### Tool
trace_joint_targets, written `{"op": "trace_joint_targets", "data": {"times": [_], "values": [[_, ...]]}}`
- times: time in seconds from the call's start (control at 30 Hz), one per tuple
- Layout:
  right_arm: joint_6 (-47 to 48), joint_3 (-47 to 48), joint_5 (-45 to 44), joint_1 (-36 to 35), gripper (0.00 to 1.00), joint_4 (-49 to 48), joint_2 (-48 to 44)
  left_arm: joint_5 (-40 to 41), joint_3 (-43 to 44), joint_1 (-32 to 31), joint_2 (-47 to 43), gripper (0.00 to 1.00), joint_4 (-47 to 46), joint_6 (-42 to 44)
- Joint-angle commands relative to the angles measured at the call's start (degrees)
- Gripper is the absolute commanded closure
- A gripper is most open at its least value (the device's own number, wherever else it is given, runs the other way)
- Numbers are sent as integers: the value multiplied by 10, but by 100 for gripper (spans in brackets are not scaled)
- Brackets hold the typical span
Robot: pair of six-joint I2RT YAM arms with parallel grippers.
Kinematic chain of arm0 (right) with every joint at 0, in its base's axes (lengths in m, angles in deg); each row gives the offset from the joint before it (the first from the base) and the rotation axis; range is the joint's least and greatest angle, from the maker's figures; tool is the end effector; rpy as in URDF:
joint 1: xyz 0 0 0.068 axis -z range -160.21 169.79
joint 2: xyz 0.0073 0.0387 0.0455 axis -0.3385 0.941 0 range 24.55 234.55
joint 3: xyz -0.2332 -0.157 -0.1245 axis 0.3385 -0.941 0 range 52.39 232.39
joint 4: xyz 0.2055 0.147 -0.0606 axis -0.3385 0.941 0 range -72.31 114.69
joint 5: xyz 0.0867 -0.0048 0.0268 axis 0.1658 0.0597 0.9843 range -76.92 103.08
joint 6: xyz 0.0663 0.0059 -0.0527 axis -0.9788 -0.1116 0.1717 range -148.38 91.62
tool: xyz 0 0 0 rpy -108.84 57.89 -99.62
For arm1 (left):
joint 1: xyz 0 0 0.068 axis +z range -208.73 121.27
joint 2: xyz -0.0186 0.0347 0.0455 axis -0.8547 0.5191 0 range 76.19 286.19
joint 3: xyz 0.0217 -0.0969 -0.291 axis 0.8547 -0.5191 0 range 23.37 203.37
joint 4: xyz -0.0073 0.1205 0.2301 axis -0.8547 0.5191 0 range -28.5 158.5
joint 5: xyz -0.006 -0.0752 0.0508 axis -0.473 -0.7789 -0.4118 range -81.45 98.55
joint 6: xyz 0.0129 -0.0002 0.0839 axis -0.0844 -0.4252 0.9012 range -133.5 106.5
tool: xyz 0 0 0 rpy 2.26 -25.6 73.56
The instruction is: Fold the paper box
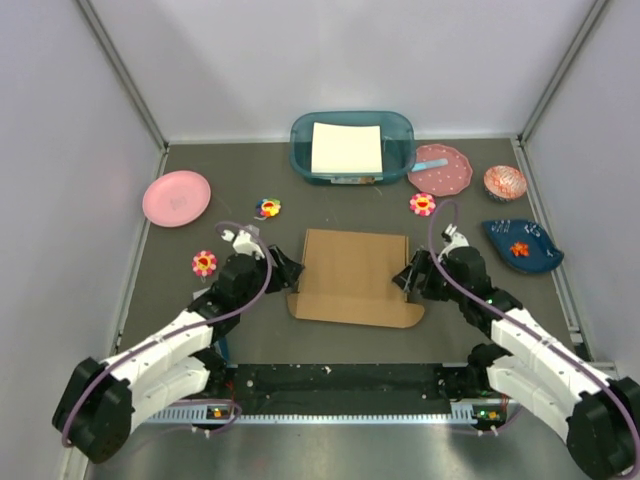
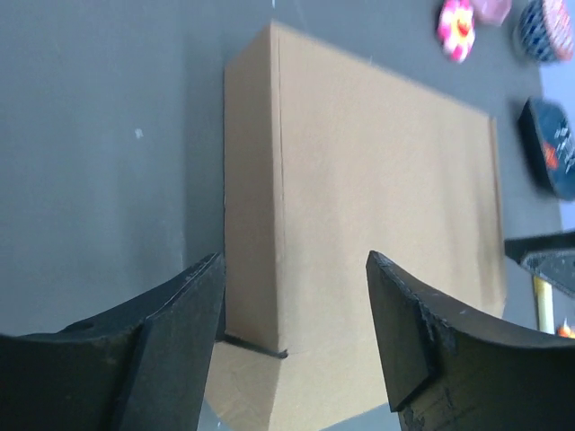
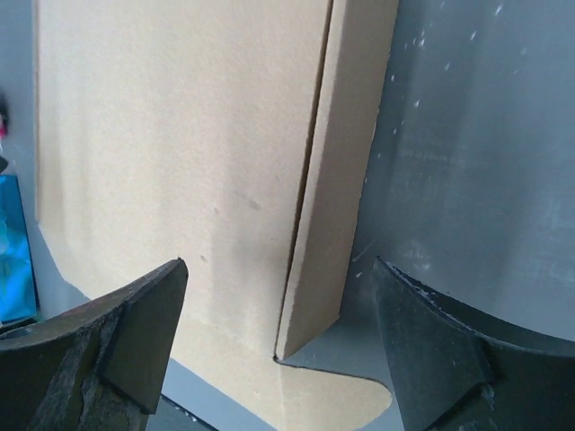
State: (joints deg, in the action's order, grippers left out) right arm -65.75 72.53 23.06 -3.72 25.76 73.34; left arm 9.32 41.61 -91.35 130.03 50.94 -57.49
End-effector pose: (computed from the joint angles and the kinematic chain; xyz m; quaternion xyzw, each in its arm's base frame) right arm 0.1626 0.0849 0.1867 0.0687 0.8887 0.2932 0.3457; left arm 0.1779 -0.1128 0.1997 -0.0872 0.8390 -0.3284 0.4249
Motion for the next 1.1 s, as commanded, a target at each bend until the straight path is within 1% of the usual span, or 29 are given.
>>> {"op": "trace_joint_targets", "data": {"times": [0.0,0.07,0.1,0.17,0.2,0.23,0.27,0.3,0.33,0.4,0.43,0.5,0.53,0.7,0.73,0.83,1.07], "values": [[11,48,-71,0,19,58,-57,89,42,1,-58,30,46,9],[-2,39,-96,0,27,70,-84,129,38,10,-64,31,64,0],[-9,33,-98,0,42,70,-91,135,37,14,-59,33,70,-10],[-17,18,-98,0,58,71,-99,136,37,27,-33,44,78,-18],[-20,14,-98,0,73,71,-98,132,35,32,-22,47,78,-25],[-21,7,-96,0,79,70,-93,127,33,38,-1,55,74,-29],[-22,4,-95,0,86,70,-90,108,30,40,10,59,52,-23],[-24,2,-91,0,97,69,-86,103,28,41,20,62,44,-22],[-24,-4,-85,0,100,64,-78,99,29,41,40,66,38,-22],[-25,-9,-81,1,100,60,-72,78,31,42,59,70,19,-16],[-26,-18,-77,0,100,52,-68,71,31,42,72,75,11,-15],[-28,-27,-71,0,100,38,-63,42,28,42,83,79,-18,-10],[-29,-29,-64,0,100,33,-59,35,28,42,93,82,-22,-9],[-29,-39,-44,0,100,-2,-29,-5,22,42,115,87,-60,-3],[-29,-40,-39,0,100,-7,-27,-5,22,42,119,87,-63,-3],[-30,-41,-32,0,100,-17,-21,-38,27,42,127,90,-53,3],[-28,-36,-11,0,100,-25,-26,-60,6,42,126,94,-66,-1]]}}
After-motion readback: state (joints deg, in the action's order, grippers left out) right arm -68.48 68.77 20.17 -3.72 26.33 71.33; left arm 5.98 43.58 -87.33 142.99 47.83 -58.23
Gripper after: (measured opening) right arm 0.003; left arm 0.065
